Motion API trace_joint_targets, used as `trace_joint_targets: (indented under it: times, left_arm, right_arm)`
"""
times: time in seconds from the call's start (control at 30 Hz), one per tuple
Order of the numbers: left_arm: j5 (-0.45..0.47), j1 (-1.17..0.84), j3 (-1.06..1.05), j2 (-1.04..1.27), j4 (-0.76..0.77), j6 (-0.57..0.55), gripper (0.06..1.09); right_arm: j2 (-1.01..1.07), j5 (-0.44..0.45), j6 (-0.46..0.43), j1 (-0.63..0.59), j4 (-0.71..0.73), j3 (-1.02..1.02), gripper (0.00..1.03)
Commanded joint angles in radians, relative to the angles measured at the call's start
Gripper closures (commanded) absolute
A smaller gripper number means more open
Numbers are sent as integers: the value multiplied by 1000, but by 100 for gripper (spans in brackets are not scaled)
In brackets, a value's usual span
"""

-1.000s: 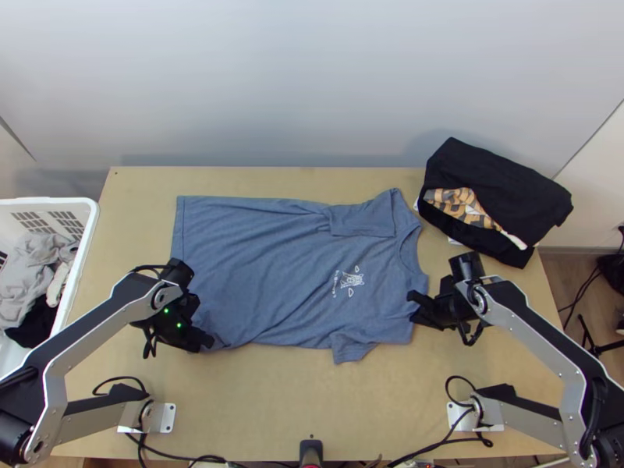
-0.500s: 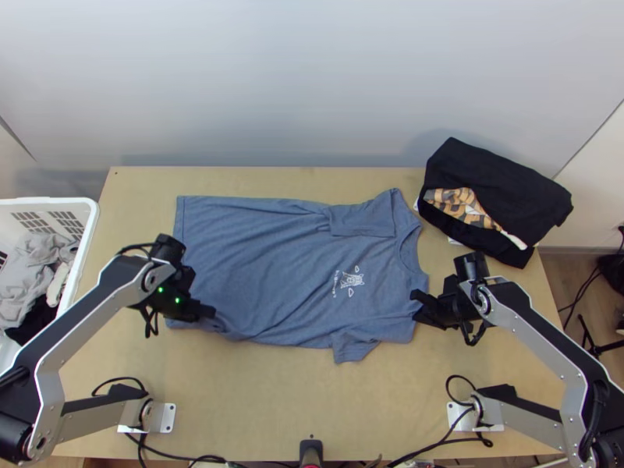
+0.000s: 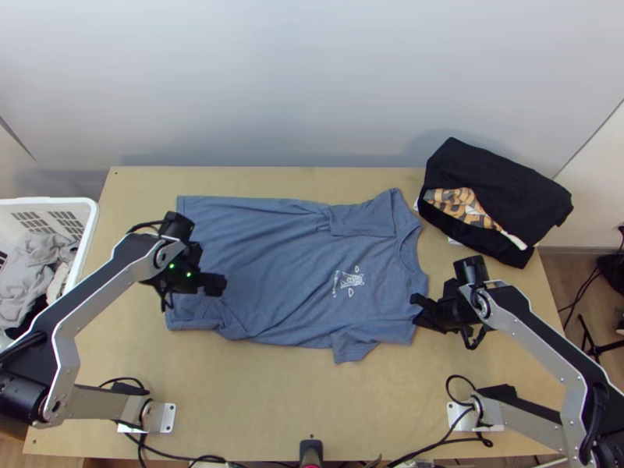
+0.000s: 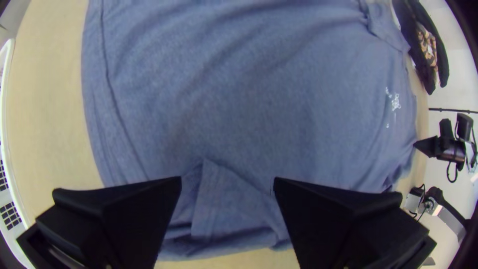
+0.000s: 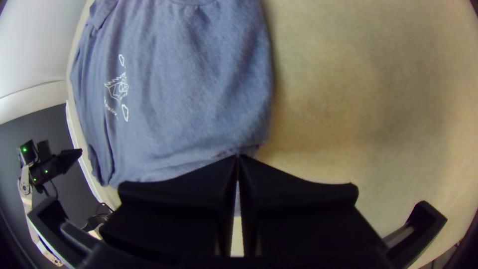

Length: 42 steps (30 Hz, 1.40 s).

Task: Fold the t-shirt

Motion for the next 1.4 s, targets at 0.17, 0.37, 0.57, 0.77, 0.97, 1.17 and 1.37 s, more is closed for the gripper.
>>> trace_joint_targets:
  times: [0.17,0.37,0.57,0.77,0.97,1.17,1.37]
  left_arm:
    - [-8,81,79,-18,-151,92,11]
    - [6,202,39,-31,-301,184,50]
    - [53,233,-35,12,-290,161,77]
    - [52,233,-70,35,-229,156,77]
    - [52,224,-73,32,-270,176,77]
    - [53,189,-90,15,-304,187,77]
    - [55,127,-93,-11,-329,187,76]
  right_arm:
    - [-37,0,1,-5,4,-35,100]
    - [-37,0,7,-5,19,-44,100]
    - [-30,0,11,1,30,-37,100]
    - [-40,0,11,3,30,-40,100]
    - [-50,1,11,1,28,-44,100]
    - [-47,1,15,3,28,-32,100]
    - [-47,1,17,0,28,-29,100]
